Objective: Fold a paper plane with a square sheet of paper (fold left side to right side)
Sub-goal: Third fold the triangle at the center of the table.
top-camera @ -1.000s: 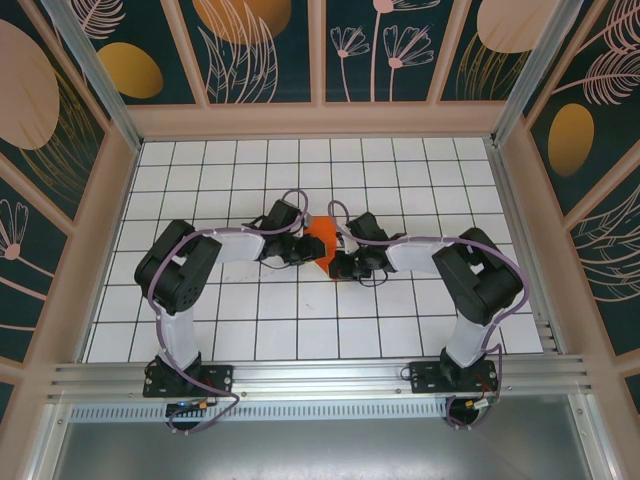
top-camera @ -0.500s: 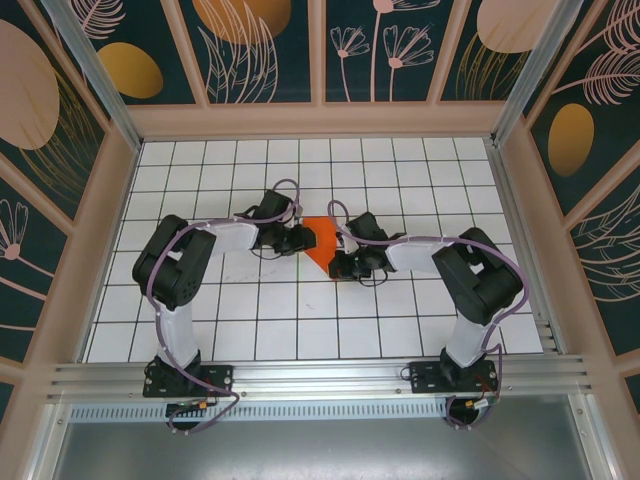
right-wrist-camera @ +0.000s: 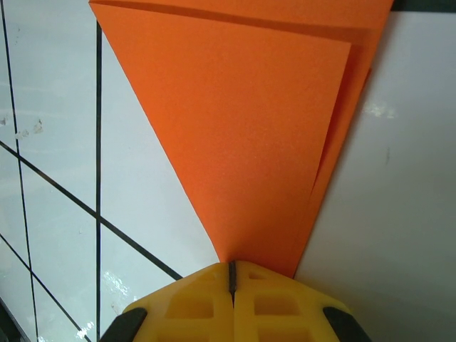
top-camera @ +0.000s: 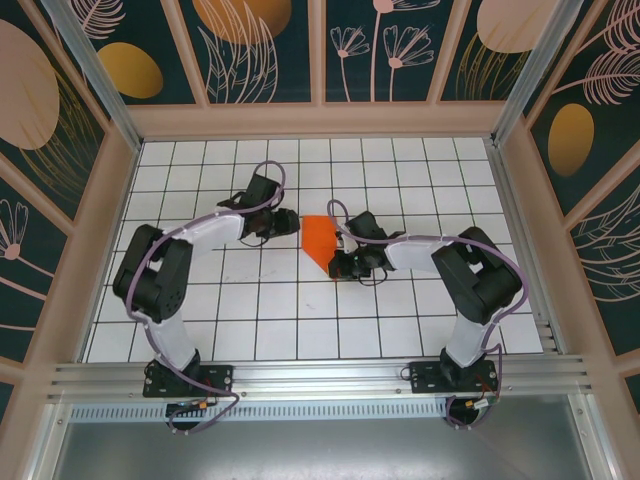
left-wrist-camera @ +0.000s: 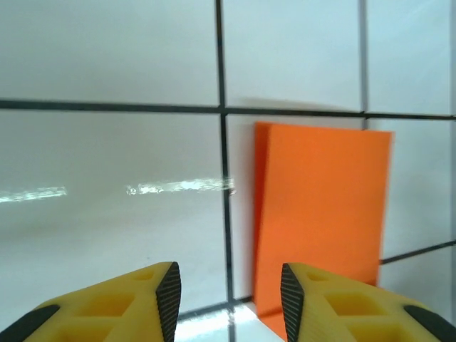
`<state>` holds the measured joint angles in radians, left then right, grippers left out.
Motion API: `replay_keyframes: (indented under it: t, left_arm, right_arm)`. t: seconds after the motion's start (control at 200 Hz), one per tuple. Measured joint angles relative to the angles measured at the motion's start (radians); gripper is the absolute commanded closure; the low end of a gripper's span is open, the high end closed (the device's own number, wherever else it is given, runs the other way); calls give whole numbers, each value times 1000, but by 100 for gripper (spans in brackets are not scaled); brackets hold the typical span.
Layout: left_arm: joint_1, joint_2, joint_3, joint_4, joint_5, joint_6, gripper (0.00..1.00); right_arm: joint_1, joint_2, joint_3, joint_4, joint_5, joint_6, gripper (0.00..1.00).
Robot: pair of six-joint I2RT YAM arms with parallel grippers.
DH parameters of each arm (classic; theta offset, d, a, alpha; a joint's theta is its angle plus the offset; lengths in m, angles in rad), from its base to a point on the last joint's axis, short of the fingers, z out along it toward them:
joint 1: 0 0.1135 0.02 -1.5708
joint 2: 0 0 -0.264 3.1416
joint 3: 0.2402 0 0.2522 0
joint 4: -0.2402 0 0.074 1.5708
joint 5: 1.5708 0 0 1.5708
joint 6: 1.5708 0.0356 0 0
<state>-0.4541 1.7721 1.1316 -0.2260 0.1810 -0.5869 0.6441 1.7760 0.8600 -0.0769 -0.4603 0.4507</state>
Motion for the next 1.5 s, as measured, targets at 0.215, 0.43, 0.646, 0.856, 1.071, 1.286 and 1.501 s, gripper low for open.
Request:
replay_keyframes:
  t: [0.215,0.43,0.646,0.856,1.071,1.286,1.501]
  left_arm:
    - [0,-174,-63,35,47,-11,61]
    - [-55,-138,-129,101,162,-54,63]
    - [-111,-31,-128,150,206,-83,65]
    - [-112,41,-127,174,224,-96,65]
    - [-122,109,-97,195,239,-99,65]
    - [-122,153,-72,200,240,-99,65]
    - [-122,161,-66,200,233,-99,66]
  right_arm:
    - [2,0,2,-4,6,-1,100]
    - [3,0,2,-5,8,-6,100]
    - [4,0,3,-7,10,-7,100]
    - [4,0,6,-11,11,-7,100]
    - [4,0,6,-11,13,-7,100]
    - [4,0,11,-21,14,-8,100]
    - [4,0,15,-28,16,-8,100]
